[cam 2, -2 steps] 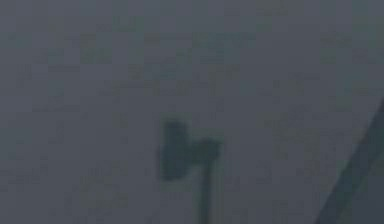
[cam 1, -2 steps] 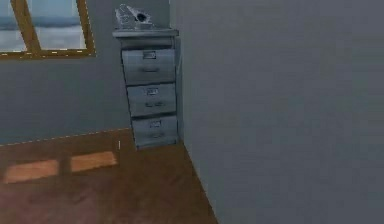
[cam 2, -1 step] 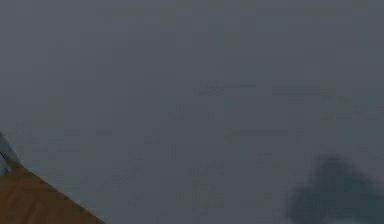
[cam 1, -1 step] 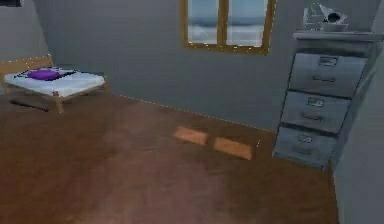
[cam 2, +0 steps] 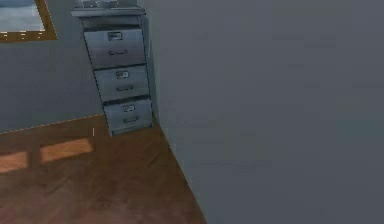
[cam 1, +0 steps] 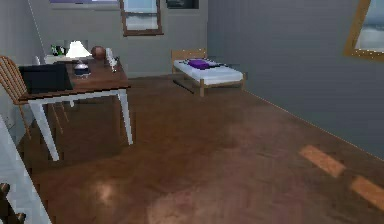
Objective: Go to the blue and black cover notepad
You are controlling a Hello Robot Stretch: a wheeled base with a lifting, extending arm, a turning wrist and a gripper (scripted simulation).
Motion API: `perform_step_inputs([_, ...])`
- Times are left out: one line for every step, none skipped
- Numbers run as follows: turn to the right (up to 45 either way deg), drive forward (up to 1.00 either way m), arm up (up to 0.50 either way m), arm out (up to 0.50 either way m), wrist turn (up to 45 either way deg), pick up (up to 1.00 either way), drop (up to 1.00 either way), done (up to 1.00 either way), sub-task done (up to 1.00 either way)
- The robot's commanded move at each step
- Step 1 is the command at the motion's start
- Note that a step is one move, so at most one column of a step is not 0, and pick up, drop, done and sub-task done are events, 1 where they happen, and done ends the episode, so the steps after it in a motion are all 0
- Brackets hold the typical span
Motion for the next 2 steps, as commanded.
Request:
perform_step_inputs([0.0,0.40,0.00,0.00,0.0,0.00,0.00,0.00,0.00])
perform_step_inputs([-3.0,0.00,0.00,0.00,0.0,0.00,0.00,0.00,0.00])
